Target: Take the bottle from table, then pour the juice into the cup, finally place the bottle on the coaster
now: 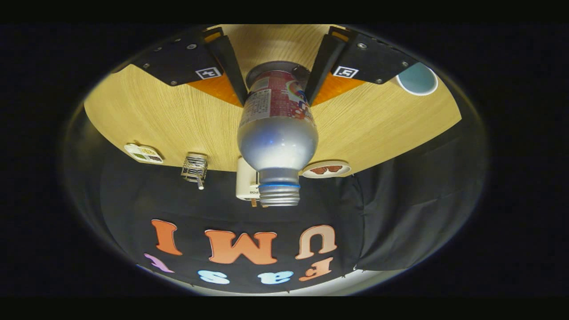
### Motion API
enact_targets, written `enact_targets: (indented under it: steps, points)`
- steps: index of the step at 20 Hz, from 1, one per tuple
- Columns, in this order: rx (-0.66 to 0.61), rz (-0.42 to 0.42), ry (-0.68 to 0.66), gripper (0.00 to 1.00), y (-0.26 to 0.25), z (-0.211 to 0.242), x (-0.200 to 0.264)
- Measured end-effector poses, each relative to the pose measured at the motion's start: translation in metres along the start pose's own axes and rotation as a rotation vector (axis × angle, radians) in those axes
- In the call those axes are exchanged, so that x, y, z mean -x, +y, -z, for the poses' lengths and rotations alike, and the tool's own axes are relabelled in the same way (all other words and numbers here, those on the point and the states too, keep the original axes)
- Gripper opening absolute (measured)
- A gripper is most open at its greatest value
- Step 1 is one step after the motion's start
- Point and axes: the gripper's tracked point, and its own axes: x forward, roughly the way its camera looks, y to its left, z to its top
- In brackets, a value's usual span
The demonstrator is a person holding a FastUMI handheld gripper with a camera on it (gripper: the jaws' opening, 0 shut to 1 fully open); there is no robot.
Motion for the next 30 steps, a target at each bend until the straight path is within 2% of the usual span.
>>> enact_targets:
  steps: [4,9,10,13,21,30]
  points:
    - [-0.005,0.008,0.004,0.76,0.001,0.0,0.003]
    - [0.002,0.022,0.049,0.81,0.002,0.015,0.002]
    - [0.007,0.024,0.053,0.82,0.003,0.017,0.003]
    - [0.002,0.035,0.051,0.98,0.003,0.019,0.006]
    - [-0.042,0.067,-0.009,0.98,-0.006,-0.006,0.038]
    - [-0.039,0.144,-0.128,0.97,-0.021,-0.054,0.11]
